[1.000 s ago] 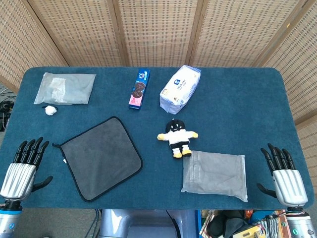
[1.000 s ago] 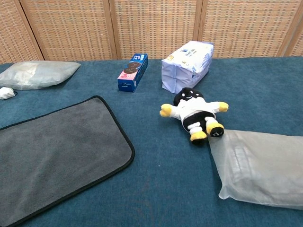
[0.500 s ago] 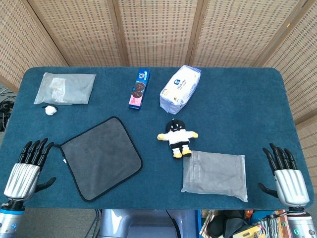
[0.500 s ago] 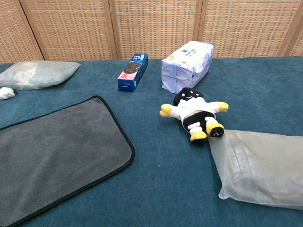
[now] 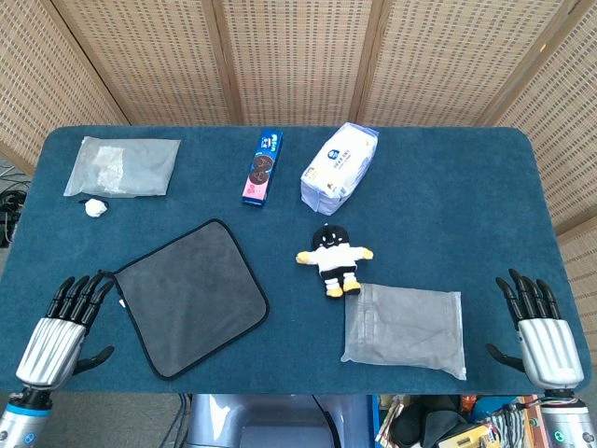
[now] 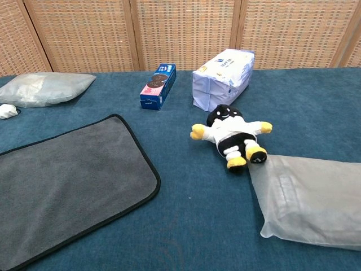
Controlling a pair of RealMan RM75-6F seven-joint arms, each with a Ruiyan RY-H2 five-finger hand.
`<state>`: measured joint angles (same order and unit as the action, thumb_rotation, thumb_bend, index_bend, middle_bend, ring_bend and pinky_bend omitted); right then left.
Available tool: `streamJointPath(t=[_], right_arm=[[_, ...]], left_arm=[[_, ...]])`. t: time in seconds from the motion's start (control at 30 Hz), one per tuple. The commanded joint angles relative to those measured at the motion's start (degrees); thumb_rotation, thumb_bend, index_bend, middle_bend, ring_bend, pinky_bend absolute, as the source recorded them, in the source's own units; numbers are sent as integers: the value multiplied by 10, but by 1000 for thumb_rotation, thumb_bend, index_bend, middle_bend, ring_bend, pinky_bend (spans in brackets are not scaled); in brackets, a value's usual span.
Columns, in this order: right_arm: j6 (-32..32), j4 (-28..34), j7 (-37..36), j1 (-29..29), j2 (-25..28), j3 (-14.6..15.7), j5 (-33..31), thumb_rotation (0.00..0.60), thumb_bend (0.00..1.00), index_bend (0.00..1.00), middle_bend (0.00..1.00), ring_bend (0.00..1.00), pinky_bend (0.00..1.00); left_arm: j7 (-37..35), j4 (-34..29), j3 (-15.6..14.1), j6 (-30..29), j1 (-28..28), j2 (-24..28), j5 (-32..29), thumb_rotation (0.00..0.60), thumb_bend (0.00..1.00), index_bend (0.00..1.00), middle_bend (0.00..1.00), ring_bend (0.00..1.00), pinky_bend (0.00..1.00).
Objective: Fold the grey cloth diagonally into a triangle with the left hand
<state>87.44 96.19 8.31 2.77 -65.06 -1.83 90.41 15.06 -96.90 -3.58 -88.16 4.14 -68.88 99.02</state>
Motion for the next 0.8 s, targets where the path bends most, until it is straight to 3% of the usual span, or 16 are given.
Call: streamJointPath(t=[0.03,0.13,0.4,0.8], right_arm=[[1,1,1,0,0,1,3,600,0,0,0,0,0],[0,1,3,0,-2,2,5,600,0,0,0,0,0],[2,0,-2,0,-2,1,5,600,0,0,0,0,0],[9,0,-10,-2,-1,-1,8,600,0,0,0,0,0]], left_arm=[[-3,9,-10,2,-3,-4,11,600,117,52,0,0,0],[-7,24,-27,7,-6,-14,27,600,117,118,0,0,0],[10,58,-55,40,-11,-45,38,600,117,150,0,0,0],[19,125,-61,54,-18,-111,38,600,117,185,0,0,0]])
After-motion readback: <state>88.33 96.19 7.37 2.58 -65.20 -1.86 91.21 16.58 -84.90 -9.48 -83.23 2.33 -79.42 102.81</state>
